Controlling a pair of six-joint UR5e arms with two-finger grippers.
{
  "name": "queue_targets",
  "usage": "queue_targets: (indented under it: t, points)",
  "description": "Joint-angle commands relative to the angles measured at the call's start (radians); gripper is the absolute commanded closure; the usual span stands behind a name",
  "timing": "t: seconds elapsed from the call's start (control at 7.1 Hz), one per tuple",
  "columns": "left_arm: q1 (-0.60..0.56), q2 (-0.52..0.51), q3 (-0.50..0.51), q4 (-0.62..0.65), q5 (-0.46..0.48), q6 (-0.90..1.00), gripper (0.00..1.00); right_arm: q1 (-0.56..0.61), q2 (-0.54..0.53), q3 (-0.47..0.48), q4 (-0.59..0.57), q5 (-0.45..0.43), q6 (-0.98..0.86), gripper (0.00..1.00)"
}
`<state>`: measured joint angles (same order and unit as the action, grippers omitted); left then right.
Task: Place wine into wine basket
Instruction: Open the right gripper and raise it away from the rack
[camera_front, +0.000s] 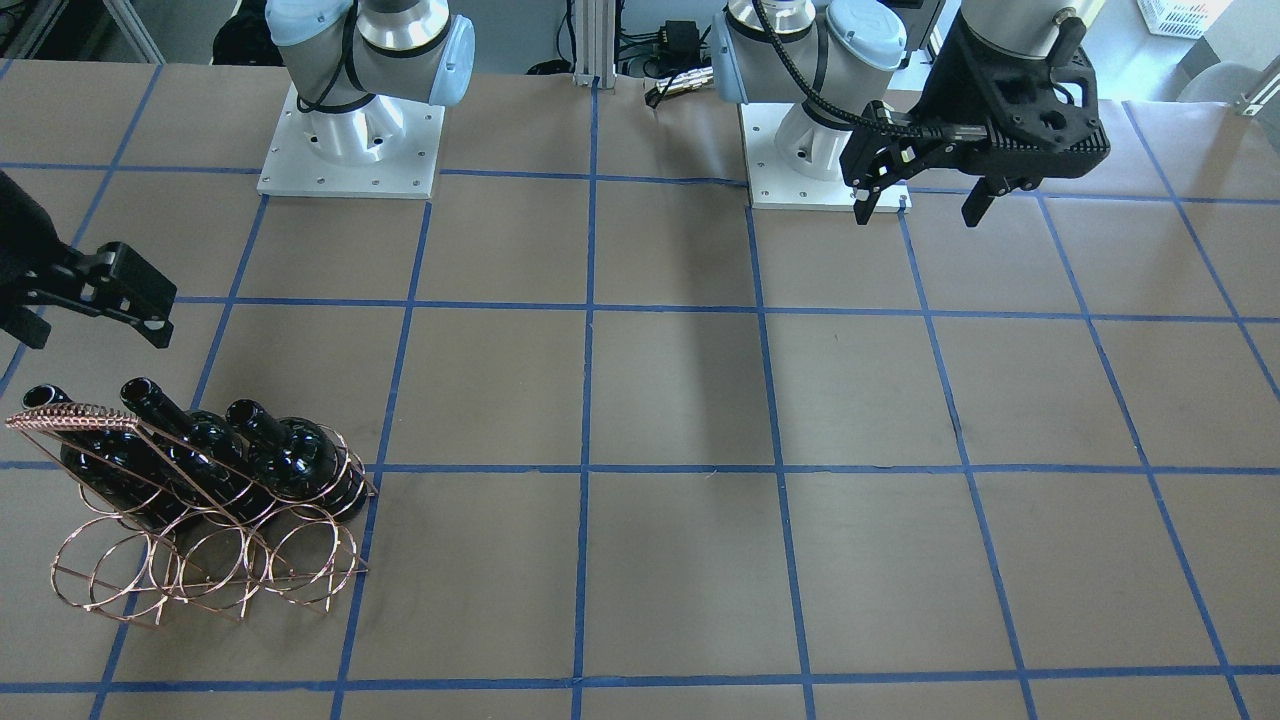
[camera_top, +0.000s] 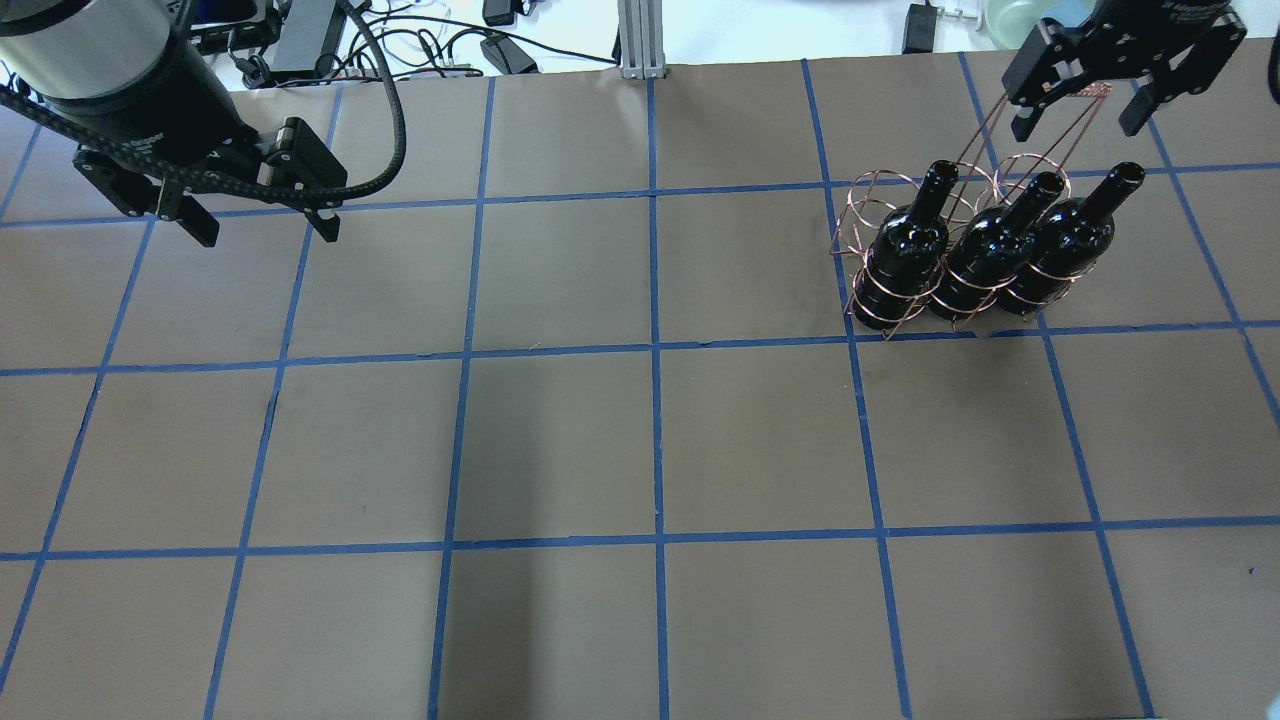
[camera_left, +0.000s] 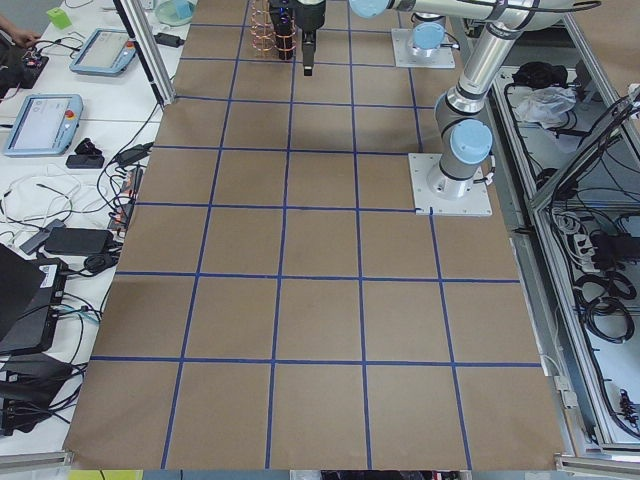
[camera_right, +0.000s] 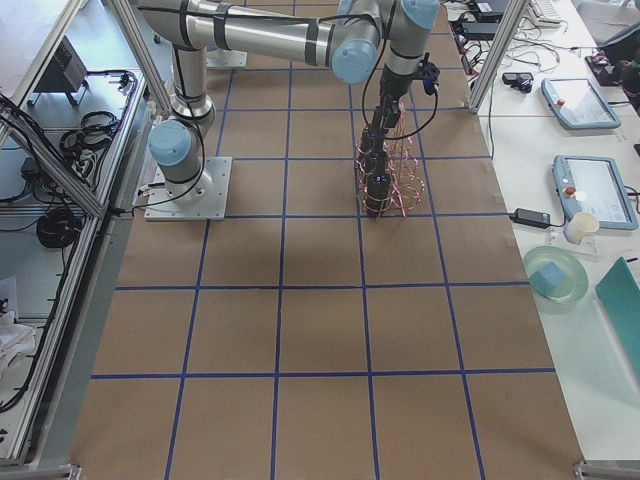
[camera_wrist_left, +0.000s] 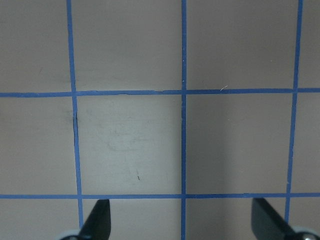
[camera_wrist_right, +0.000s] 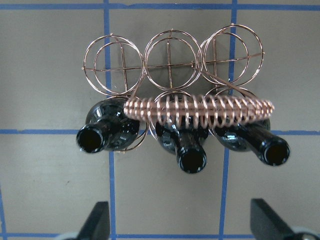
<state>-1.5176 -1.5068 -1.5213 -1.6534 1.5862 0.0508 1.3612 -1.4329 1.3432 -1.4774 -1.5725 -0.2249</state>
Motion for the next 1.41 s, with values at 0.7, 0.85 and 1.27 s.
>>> queue_targets:
  t: [0.7,0.85,1.27]
  points:
    - [0.0,-0.003,0.001,0.001,-0.002,0.001,0.0,0.226,-0.126,0.078,-0.094,-0.001,0.259,0.0]
    - [0.0,-0.003,0.0,0.003,0.0,0.001,0.0,0.225,-0.142,0.111,-0.151,0.002,0.259,0.0]
    - [0.0,0.003,0.0,-0.003,0.001,0.004,0.0,0.225,-0.15,0.111,-0.149,0.003,0.26,0.0]
